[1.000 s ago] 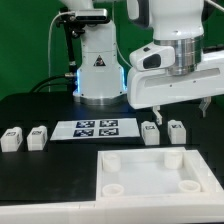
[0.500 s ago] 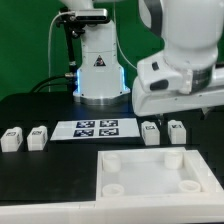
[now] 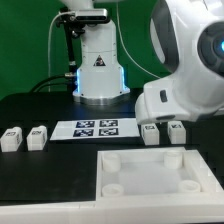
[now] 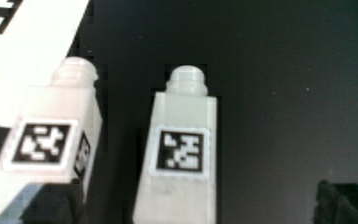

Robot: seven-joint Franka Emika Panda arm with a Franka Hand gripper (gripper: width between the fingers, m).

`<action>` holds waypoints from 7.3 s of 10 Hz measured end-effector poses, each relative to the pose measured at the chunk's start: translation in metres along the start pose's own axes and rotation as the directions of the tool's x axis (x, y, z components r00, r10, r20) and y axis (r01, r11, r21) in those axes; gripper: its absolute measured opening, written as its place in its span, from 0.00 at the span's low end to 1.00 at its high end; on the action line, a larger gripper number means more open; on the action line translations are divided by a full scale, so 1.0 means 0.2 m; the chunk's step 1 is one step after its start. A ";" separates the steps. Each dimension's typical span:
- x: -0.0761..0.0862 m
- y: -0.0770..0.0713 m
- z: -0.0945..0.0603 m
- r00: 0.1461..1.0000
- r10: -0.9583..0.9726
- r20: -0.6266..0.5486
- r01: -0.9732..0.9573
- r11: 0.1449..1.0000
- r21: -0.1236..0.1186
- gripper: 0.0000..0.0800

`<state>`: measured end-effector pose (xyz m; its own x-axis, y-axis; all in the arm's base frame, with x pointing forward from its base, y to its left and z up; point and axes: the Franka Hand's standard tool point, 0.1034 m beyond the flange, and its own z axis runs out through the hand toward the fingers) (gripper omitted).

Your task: Assemble one leg

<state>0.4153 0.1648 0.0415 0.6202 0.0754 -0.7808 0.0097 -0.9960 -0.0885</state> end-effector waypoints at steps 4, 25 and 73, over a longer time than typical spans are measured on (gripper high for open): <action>0.01 -0.03 0.19 1.000 -0.004 0.008 0.005 1.000 -0.019 0.81; -0.19 0.13 -0.45 0.968 -0.098 -0.230 0.096 0.995 -0.020 0.36; 0.47 0.26 -0.88 0.105 -0.124 -0.987 0.077 0.990 -0.116 0.81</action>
Offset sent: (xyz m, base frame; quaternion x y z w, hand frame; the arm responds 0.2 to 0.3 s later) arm -0.0251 0.0079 -0.0245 -0.0102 0.0089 0.0270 0.9995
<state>0.6116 0.1119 0.0726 0.8379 0.0849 0.5392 0.1487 -0.9860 -0.0758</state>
